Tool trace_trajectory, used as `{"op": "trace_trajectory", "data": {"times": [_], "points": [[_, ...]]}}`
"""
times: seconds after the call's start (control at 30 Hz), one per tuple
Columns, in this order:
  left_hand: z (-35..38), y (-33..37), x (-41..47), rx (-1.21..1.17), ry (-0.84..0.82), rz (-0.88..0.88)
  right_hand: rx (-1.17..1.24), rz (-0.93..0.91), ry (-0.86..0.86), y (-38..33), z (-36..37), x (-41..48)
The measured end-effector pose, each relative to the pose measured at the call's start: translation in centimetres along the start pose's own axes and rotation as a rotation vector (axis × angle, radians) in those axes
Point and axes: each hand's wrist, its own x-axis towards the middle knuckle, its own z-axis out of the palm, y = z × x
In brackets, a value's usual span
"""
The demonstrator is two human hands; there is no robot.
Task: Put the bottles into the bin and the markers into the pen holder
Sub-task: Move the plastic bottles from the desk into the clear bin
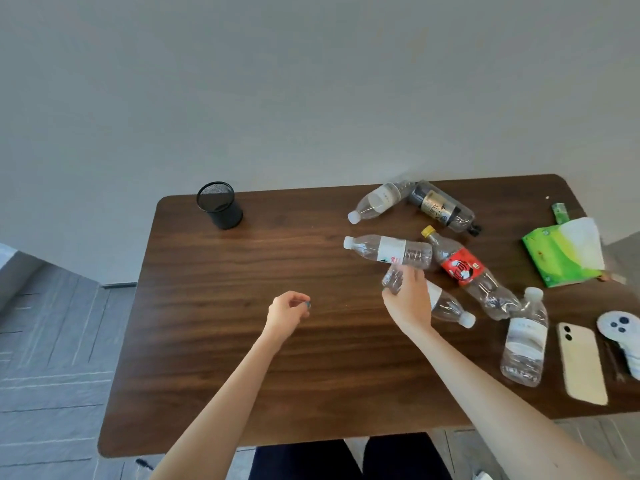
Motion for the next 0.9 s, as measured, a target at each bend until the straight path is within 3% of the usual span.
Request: {"op": "trace_trajectory", "data": {"times": [0.13,0.23,0.5,0.63,0.9], "points": [[3.2,0.5,-0.3,-0.033,0.058,-0.047,-0.231,-0.027,-0.012,3.5,-1.6,2.4],[5.9,0.8,-0.9,-0.054,0.090,-0.082,-0.277,-0.008,-0.010,5.5,-2.0,3.3],[10.9,0.8,-2.4,-0.049,0.165,-0.134,-0.425,-0.035,-0.433,8.2,-1.2,5.2],[12.6,0.6,-3.4,-0.055,0.205,-0.159,-0.286,-0.100,-0.495,8.1,-1.9,5.3],[15.3,4.6,-3.7,-0.023,0.230,-0.114,0.011,-0.213,-0.354,6.0,-8.9,9.1]]}}
